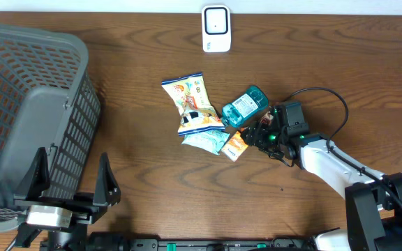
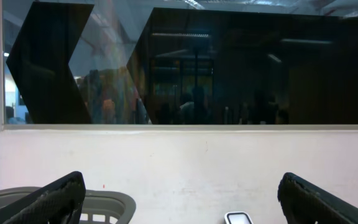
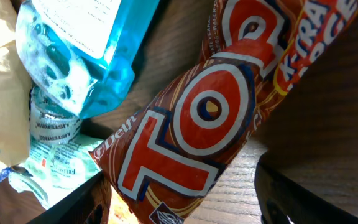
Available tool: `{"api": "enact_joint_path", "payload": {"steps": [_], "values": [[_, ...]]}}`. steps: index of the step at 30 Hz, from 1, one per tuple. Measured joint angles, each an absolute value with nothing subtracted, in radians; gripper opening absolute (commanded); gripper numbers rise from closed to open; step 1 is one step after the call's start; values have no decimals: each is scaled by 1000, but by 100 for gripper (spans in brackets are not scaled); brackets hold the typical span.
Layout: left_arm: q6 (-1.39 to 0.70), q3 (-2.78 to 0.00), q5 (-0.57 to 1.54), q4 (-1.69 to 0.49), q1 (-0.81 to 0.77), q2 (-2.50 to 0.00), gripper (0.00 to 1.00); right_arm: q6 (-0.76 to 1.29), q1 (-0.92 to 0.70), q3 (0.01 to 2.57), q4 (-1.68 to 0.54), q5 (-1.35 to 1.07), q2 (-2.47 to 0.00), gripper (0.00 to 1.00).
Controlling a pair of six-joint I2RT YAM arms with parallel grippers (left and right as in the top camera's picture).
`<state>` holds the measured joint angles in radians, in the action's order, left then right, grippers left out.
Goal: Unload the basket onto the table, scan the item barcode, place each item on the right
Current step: 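Reach the right gripper to the orange box beside the 'TOP' bar, then grasp the orange box with the right gripper and lift it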
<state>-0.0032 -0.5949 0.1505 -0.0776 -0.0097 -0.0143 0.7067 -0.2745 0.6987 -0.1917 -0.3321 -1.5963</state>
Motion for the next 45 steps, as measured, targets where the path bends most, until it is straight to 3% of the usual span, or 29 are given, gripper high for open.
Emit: {"api": "enact_joint_path", "payload": {"steps": [6,18,26,32,38,42,45], "values": [[-3,-595,150,-77,-10,-14,99,641,-286,701,-151,-325,-1597,97],[-3,-595,150,-79,-10,-14,99,60,-286,700,-46,-614,-1609,99],[-3,-595,150,-93,-10,-14,99,-49,-286,700,-115,-633,-1617,69],[-3,-595,151,-93,-10,-14,99,-78,-282,702,-109,-647,-1707,65],[-3,-595,150,-94,-10,-14,99,-89,-245,733,-107,-705,-1769,43],[-3,-595,150,-93,-10,-14,99,-69,-228,735,-107,-715,-1783,4],[-3,-595,150,-93,-10,-14,99,-55,-212,733,-110,-749,-1792,1]]}}
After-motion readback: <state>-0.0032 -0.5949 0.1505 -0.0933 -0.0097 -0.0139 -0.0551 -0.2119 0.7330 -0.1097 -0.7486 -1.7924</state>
